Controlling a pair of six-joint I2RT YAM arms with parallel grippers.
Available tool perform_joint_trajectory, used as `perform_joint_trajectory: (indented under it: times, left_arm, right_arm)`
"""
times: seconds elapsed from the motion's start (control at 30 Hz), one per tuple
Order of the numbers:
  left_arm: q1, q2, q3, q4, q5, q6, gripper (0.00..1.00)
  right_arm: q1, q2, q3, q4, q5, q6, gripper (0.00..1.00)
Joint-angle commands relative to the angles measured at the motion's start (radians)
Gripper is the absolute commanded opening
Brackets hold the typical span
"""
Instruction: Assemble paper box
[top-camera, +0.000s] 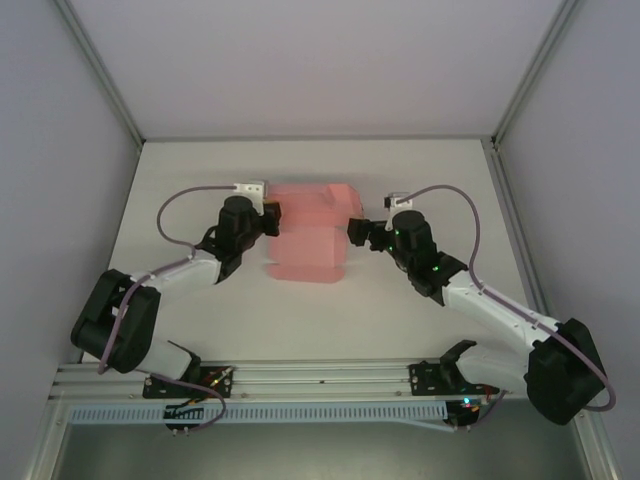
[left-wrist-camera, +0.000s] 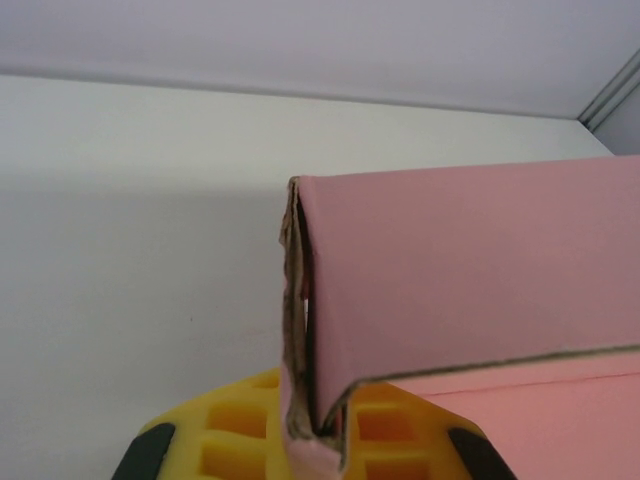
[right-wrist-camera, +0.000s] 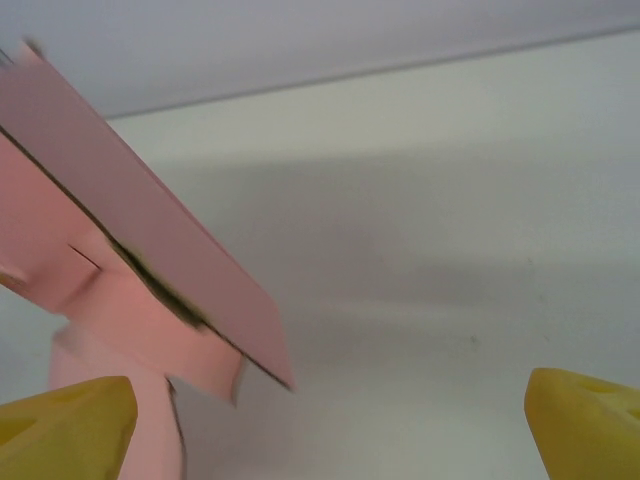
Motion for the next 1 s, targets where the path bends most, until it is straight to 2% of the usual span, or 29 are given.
perform_joint_trajectory:
  times: [0.0,0.13,0.3,0.6,0.97]
  left_arm:
    - [0.013,-0.039,0.029,-0.005,-0.012,0.001,0.0]
    - [0.014,-0.056,0.027,-0.017,-0.011,0.005,0.0]
    - [0.014,-0.065,0.018,-0.024,0.008,0.008,0.0]
    - [0.014,-0.047,0.018,-0.034,0.024,0.01,0.0]
    - [0.015,-0.008,0.035,-0.036,0.046,0.013,0.0]
  right_arm:
    - [-0.004,-0.01,-0.011,-0.131,0.08,0.04,1.0]
    - [-0.006,0.013,-0.028,-0.132,0.139,0.072,1.0]
    - [-0.006,0.1,-0.015,-0.093,0.149,0.074,1.0]
    - [-0.006,0.215,0.052,0.016,0.183,-0.002,1.0]
    - [-0.004,0.22,0.084,0.134,0.08,-0.091,1.0]
